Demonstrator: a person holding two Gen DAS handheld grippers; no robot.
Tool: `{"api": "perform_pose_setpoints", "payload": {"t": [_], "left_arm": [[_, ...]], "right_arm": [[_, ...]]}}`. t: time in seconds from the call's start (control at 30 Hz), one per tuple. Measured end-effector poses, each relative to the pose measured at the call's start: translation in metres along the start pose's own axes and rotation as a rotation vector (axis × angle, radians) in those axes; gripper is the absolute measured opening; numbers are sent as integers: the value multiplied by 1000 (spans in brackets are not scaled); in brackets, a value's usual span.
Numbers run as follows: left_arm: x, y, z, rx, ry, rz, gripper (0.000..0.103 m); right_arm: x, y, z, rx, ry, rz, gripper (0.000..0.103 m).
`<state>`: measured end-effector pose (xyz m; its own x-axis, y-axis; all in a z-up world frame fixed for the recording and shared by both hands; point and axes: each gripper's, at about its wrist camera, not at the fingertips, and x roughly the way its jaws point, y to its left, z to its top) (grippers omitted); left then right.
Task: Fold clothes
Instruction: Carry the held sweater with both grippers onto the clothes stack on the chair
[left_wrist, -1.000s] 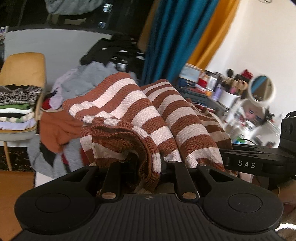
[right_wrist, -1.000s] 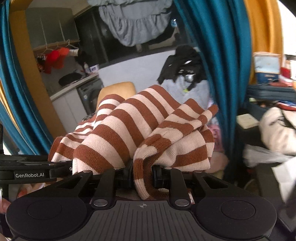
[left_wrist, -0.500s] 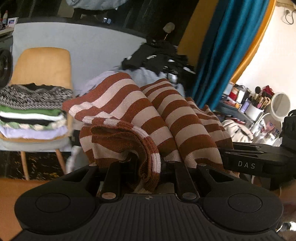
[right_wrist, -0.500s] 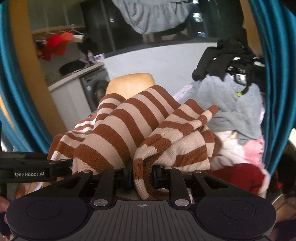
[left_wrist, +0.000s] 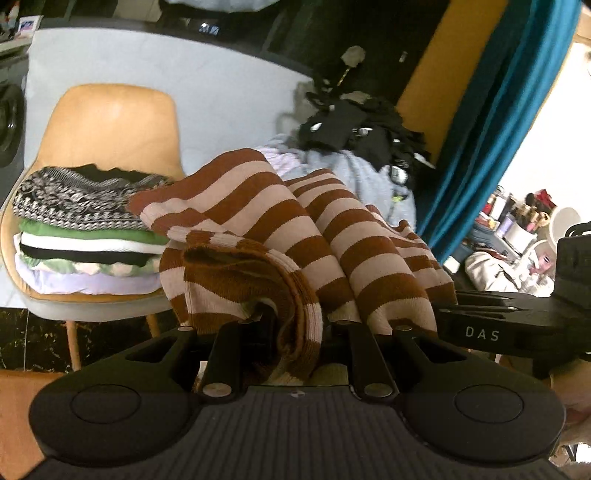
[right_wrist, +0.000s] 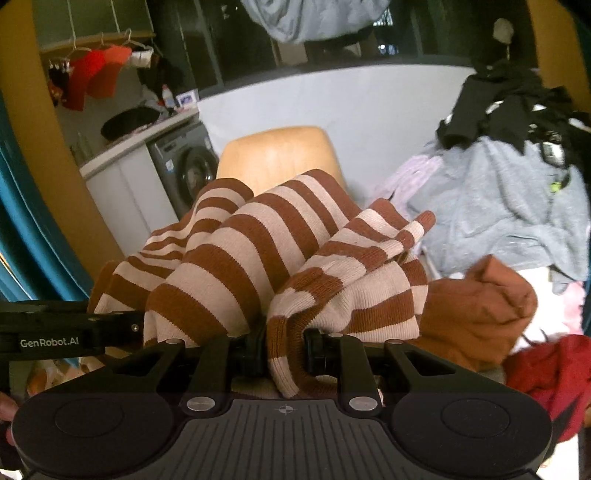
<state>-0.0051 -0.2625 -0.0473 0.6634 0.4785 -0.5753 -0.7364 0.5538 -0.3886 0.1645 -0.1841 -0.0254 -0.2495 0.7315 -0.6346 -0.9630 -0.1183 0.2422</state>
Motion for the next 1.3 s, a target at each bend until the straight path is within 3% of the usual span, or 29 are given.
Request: {"api": "perform_pose_setpoints", "payload": {"t": [0.27,0.57,0.83,1.1,1.3], "left_arm": [[45,78,56,5,28,8,17],[115,158,160,33,31,23,17],[157,233,225,23,13,81,17],[205,326,266,35,80,94,17],[252,404,281,37,171,96,17]], "right_arm": [[93,10,43,26,21,15,19],[206,-12,142,56,33,25,19],[303,-6,214,8,23,63,19],[410,20,243,23,60,45,19],[502,36,242,77,114,8,19]]}}
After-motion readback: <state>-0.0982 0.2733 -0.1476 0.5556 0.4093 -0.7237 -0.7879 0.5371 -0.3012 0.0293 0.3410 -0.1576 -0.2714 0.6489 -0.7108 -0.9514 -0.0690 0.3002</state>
